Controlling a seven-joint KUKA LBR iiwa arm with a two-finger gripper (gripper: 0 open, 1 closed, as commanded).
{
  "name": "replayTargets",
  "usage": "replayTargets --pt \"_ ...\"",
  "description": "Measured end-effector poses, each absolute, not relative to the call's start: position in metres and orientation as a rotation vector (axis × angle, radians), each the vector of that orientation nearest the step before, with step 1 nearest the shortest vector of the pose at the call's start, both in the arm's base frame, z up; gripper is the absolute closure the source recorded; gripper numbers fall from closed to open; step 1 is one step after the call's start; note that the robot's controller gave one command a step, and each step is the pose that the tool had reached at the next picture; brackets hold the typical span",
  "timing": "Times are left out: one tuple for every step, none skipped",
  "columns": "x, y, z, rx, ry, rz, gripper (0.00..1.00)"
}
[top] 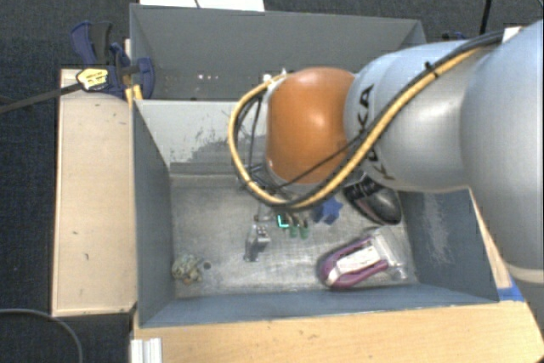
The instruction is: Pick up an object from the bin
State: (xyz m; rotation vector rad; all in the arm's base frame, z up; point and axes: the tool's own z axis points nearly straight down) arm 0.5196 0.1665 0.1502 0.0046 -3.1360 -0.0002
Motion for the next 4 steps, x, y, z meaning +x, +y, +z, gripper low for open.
replayTargets --pt "0.518 0.098 0.096 -0.256 -3.129 0.004 0.0" --pt "0.523 0.029 0.108 -0.244 -3.135 0.005 0.0" --pt "0.558 -0.02 0.071 -0.178 -3.142 0.0 0.0" --pt "0.557 -0.017 0.074 -0.18 -3.141 -0.001 1.0"
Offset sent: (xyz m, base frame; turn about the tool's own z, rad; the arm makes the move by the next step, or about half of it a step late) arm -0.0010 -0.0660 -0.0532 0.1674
